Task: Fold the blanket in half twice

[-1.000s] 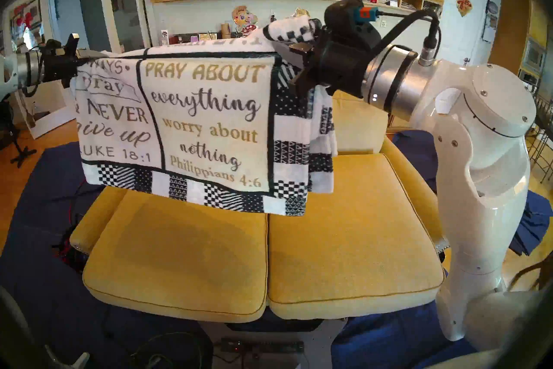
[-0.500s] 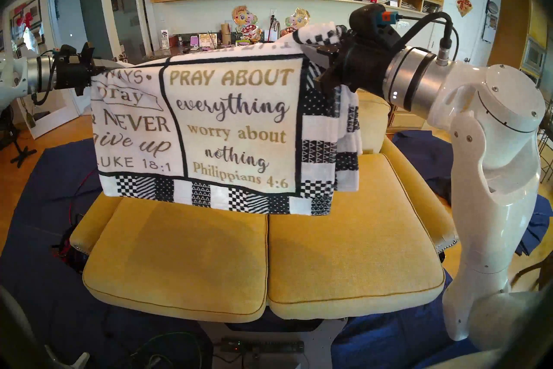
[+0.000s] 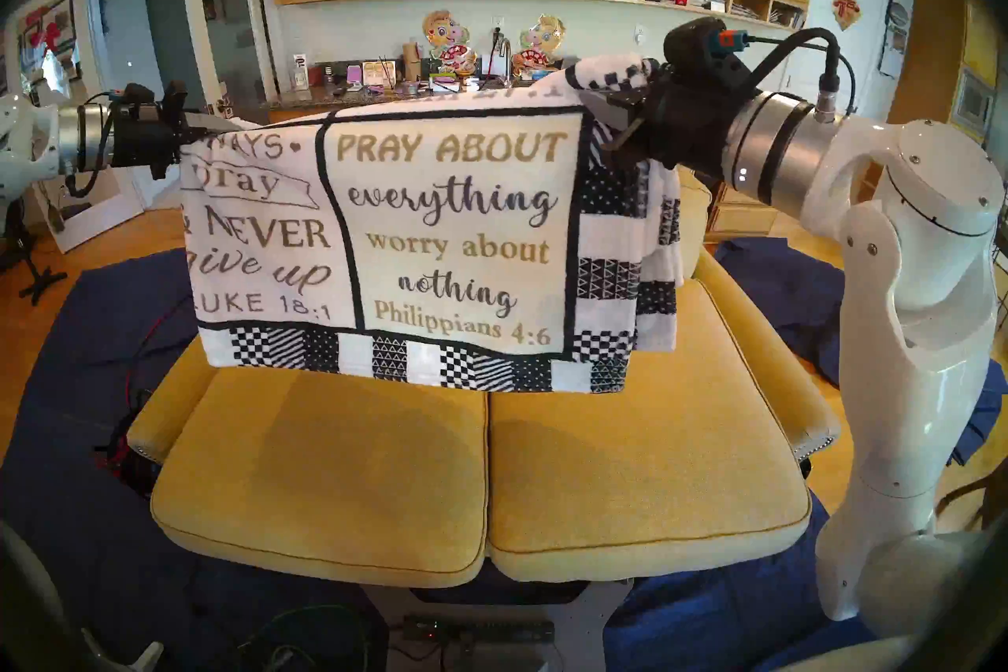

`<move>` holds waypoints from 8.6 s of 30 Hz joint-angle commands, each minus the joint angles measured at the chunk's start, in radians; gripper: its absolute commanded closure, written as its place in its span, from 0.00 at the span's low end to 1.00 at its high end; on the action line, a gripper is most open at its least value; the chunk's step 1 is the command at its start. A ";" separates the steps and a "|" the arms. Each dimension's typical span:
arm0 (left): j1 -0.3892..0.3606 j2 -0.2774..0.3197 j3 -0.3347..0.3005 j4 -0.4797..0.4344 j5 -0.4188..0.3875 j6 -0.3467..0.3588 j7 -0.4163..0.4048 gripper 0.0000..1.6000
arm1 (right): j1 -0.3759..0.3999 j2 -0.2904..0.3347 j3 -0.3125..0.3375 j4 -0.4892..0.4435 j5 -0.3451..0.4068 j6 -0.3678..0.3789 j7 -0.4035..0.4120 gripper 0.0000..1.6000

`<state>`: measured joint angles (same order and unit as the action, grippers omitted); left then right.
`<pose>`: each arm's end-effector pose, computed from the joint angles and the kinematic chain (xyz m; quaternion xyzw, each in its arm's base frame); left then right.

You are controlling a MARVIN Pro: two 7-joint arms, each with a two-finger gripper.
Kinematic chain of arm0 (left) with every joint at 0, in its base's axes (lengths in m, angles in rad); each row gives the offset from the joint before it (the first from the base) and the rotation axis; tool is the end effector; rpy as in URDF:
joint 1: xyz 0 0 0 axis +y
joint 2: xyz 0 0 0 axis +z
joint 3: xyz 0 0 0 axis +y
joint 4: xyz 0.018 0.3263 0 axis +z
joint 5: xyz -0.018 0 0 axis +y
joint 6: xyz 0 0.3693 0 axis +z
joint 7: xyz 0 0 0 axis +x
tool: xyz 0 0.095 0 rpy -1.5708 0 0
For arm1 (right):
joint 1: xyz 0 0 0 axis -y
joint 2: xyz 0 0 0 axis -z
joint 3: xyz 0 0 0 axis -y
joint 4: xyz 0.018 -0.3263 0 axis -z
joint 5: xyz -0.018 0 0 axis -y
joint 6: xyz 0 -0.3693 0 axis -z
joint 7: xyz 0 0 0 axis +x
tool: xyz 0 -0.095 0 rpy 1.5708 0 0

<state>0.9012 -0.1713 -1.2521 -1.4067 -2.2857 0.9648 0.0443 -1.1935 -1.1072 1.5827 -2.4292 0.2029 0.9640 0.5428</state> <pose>0.4718 0.3270 0.0469 0.8054 0.1167 0.4252 0.3960 0.3509 0.0246 0.0539 -0.6136 -0.3462 -0.7070 0.0619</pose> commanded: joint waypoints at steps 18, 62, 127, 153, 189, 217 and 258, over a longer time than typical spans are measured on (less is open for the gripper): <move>-0.001 0.037 -0.048 -0.017 -0.027 -0.005 -0.037 1.00 | -0.003 0.028 0.119 -0.014 -0.009 -0.004 0.003 1.00; 0.089 0.042 -0.026 -0.036 -0.045 -0.005 -0.063 1.00 | -0.059 0.059 0.142 -0.014 0.002 -0.004 0.086 1.00; 0.113 0.046 -0.095 -0.040 -0.062 -0.005 -0.087 1.00 | -0.017 0.111 0.162 -0.014 -0.001 -0.017 0.155 1.00; 0.115 0.046 -0.131 -0.038 -0.066 -0.005 -0.091 1.00 | 0.013 0.135 0.166 -0.014 -0.001 -0.016 0.182 1.00; 0.140 0.047 -0.130 -0.037 -0.071 -0.005 -0.088 1.00 | 0.023 0.168 0.158 -0.014 -0.001 -0.010 0.222 1.00; 0.139 0.047 -0.151 -0.036 -0.080 -0.005 -0.086 1.00 | 0.051 0.197 0.192 -0.014 -0.002 -0.004 0.249 1.00; 0.227 0.047 -0.111 -0.030 -0.080 -0.005 -0.072 1.00 | 0.013 0.228 0.195 -0.014 0.001 -0.004 0.309 1.00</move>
<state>1.1368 -0.1489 -1.3403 -1.4543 -2.3641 0.9642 -0.0278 -1.1934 -0.8876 1.7445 -2.4440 0.2111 0.9610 0.8591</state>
